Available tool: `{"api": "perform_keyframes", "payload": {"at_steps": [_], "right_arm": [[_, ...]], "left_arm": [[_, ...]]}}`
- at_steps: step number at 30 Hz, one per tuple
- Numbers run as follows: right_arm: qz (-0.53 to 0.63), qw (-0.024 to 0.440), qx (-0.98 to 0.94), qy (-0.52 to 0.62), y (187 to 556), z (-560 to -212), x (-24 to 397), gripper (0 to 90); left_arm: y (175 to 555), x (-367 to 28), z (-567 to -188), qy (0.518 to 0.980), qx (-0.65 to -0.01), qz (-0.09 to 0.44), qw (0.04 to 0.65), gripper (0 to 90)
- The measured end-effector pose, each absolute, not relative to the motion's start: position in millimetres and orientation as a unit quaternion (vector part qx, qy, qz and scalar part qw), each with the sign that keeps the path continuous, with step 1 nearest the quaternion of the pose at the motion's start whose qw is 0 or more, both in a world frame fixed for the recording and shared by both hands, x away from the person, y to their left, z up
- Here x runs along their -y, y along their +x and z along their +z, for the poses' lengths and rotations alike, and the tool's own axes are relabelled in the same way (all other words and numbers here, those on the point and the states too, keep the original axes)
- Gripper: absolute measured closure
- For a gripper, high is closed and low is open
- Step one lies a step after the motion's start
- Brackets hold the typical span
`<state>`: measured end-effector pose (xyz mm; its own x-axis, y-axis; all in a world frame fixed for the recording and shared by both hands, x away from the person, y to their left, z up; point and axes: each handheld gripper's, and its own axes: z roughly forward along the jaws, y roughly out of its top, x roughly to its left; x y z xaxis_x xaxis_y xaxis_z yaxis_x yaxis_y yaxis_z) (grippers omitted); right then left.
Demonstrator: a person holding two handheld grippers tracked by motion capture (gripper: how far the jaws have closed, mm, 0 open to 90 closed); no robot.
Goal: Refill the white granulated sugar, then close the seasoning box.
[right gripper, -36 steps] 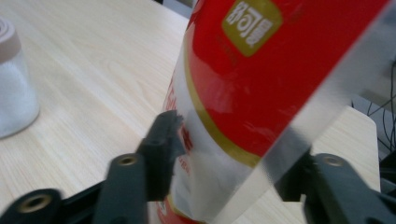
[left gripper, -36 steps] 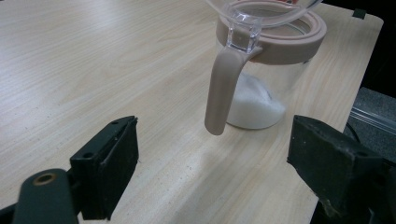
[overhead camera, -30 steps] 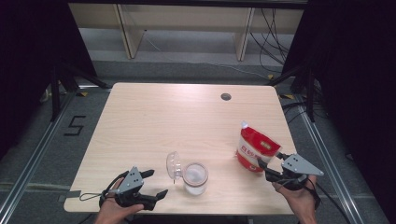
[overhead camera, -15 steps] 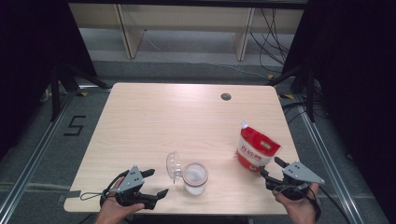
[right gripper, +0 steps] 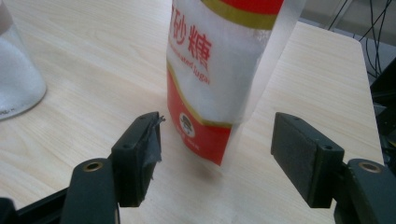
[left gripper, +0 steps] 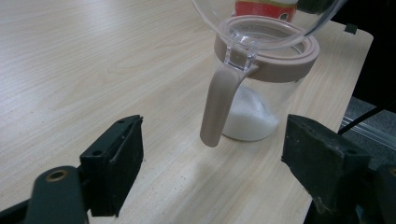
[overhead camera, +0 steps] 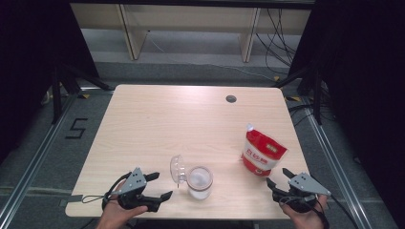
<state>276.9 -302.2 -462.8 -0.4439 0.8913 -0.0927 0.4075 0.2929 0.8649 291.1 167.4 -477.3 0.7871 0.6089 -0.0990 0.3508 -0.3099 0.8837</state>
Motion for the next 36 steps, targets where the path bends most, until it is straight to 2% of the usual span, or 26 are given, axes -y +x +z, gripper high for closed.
{"api": "perform_keyframes", "payload": {"at_steps": [1,7,11,16,20,29,30,32,36], "right_arm": [[0.402,0.309,-0.748,0.428,277.2,-463.5,303.9,34.1],[0.396,0.300,-0.749,0.439,270.7,-465.5,301.8,34.0],[0.389,0.303,-0.757,0.429,269.1,-466.6,304.2,33.8],[0.390,0.300,-0.754,0.436,266.8,-468.2,306.3,33.7],[0.388,0.303,-0.756,0.431,267.0,-469.1,306.5,33.7],[0.385,0.295,-0.763,0.427,266.0,-471.2,303.1,33.3],[0.380,0.308,-0.766,0.417,267.0,-471.0,304.2,33.2],[0.379,0.299,-0.769,0.419,266.4,-471.2,302.6,33.2],[0.373,0.310,-0.773,0.408,268.1,-472.2,303.7,33.2]], "left_arm": [[289.7,-166.2,-477.2,0.795,-0.311,0.123,0.506,23.7],[287.6,-165.5,-473.4,0.797,-0.303,0.134,0.504,38.6],[287.1,-165.2,-471.3,0.795,-0.297,0.139,0.510,53.4],[286.4,-162.7,-470.5,0.802,-0.289,0.151,0.501,76.7],[287.8,-160.1,-468.3,0.806,-0.276,0.154,0.500,87.2],[290.3,-152.8,-462.6,0.808,-0.280,0.150,0.497,89.4],[290.9,-152.5,-462.4,0.809,-0.278,0.151,0.496,89.4],[290.7,-151.0,-461.8,0.806,-0.282,0.149,0.499,89.4],[292.4,-150.8,-458.5,0.806,-0.274,0.155,0.501,89.4]]}}
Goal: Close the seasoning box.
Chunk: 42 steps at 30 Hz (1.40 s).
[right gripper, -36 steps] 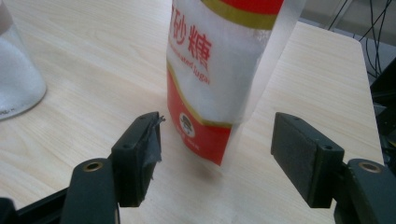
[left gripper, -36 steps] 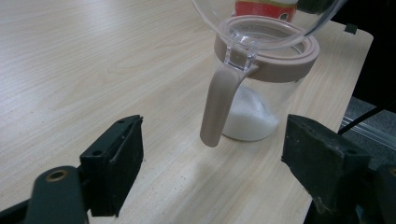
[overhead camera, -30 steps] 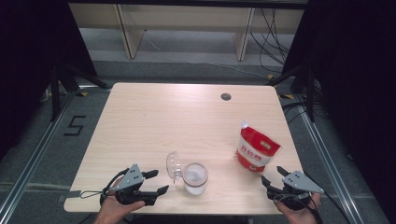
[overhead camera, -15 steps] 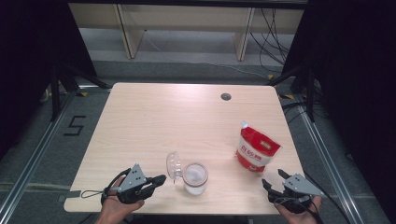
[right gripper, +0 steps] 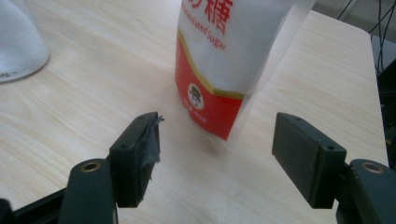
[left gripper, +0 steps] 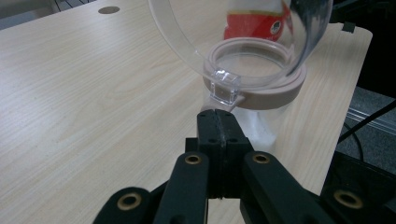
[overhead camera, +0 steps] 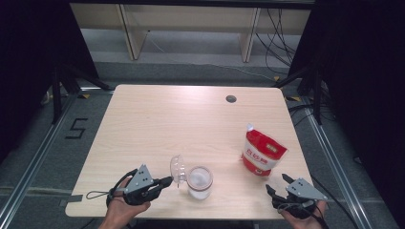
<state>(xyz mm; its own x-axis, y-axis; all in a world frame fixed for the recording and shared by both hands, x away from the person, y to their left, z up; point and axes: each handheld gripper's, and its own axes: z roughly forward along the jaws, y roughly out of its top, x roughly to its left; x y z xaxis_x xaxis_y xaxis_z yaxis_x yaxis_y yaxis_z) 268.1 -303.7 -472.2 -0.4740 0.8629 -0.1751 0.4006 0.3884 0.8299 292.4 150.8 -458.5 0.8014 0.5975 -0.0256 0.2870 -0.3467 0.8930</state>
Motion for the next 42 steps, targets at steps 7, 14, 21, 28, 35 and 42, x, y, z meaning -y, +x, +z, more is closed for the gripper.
{"api": "perform_keyframes", "payload": {"at_steps": [7,14,21,28,35,42], "right_arm": [[0.374,0.305,-0.773,0.411,268.3,-472.9,304.7,33.0],[0.374,0.298,-0.777,0.410,269.1,-474.3,303.9,32.8],[0.369,0.306,-0.779,0.404,268.9,-473.8,303.2,32.8],[0.369,0.304,-0.778,0.407,268.7,-473.7,302.7,32.8],[0.368,0.309,-0.780,0.400,269.5,-474.3,302.4,32.8],[0.367,0.310,-0.782,0.396,270.0,-474.6,302.7,32.8]], "left_arm": [[291.8,-145.9,-456.0,0.804,-0.277,0.153,0.504,89.4],[292.2,-143.7,-452.1,0.806,-0.262,0.160,0.507,89.4],[289.2,-140.9,-450.5,0.802,-0.264,0.157,0.513,89.4],[288.4,-138.9,-450.0,0.802,-0.261,0.156,0.514,89.4],[287.0,-133.6,-450.0,0.803,-0.259,0.145,0.517,89.3],[284.9,-130.3,-450.6,0.805,-0.257,0.146,0.515,89.0]]}}
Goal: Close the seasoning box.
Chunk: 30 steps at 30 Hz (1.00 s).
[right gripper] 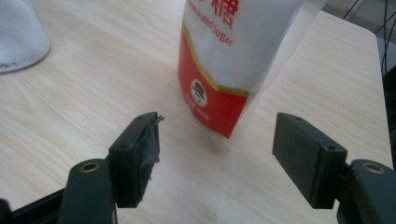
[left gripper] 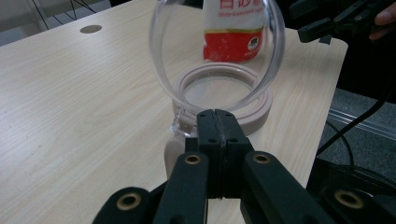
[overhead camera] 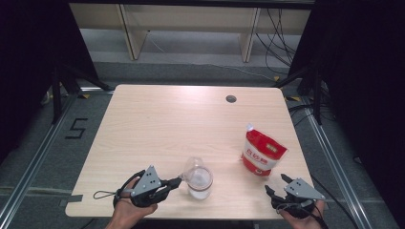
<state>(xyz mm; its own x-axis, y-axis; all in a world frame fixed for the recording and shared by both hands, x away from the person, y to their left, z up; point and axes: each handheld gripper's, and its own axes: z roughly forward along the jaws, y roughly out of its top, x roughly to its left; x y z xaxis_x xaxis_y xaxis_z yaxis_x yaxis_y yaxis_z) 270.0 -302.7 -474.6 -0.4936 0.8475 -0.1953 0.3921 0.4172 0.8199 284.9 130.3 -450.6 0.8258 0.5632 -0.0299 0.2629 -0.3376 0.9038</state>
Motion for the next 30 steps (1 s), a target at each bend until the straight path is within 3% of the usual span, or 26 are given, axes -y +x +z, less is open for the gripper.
{"api": "perform_keyframes", "payload": {"at_steps": [4,21,30], "right_arm": [[0.368,0.310,-0.782,0.396,269.9,-474.5,302.2,32.8],[0.382,0.298,-0.780,0.396,270.9,-475.9,304.0,32.6],[0.385,0.293,-0.778,0.401,270.4,-476.6,302.0,32.4]], "left_arm": [[285.9,-133.2,-450.9,0.807,-0.254,0.145,0.513,87.0],[283.1,-152.0,-455.1,0.791,-0.295,0.112,0.524,40.6],[281.4,-156.8,-463.9,0.797,-0.311,0.112,0.505,27.9]]}}
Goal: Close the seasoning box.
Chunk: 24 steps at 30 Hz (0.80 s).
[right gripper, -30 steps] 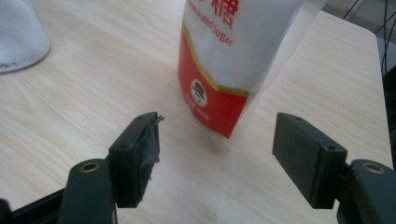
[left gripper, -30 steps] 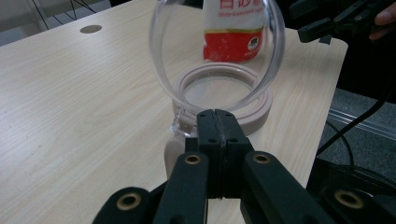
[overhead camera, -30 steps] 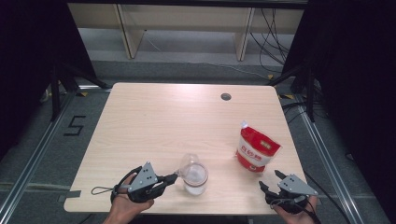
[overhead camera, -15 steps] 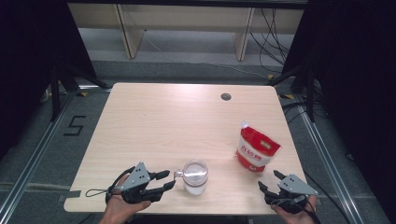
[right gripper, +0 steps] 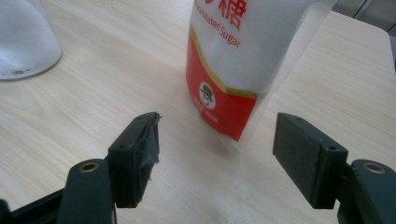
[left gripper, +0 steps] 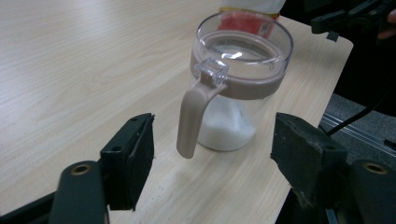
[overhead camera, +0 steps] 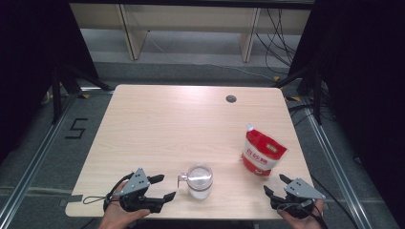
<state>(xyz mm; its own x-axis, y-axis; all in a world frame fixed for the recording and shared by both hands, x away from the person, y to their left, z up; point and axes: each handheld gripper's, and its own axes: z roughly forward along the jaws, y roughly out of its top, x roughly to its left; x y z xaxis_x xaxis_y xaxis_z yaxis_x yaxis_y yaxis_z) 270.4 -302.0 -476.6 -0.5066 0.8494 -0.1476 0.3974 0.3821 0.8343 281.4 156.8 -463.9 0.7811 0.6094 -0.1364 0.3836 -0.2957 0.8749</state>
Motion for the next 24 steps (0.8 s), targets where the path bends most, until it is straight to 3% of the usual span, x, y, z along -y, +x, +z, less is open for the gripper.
{"api": "perform_keyframes", "payload": {"at_steps": [24], "right_arm": [[0.383,0.290,-0.782,0.397,270.6,-477.3,301.1,32.1]], "left_arm": [[273.6,-165.4,-484.0,0.817,-0.310,0.115,0.472,21.5]]}}
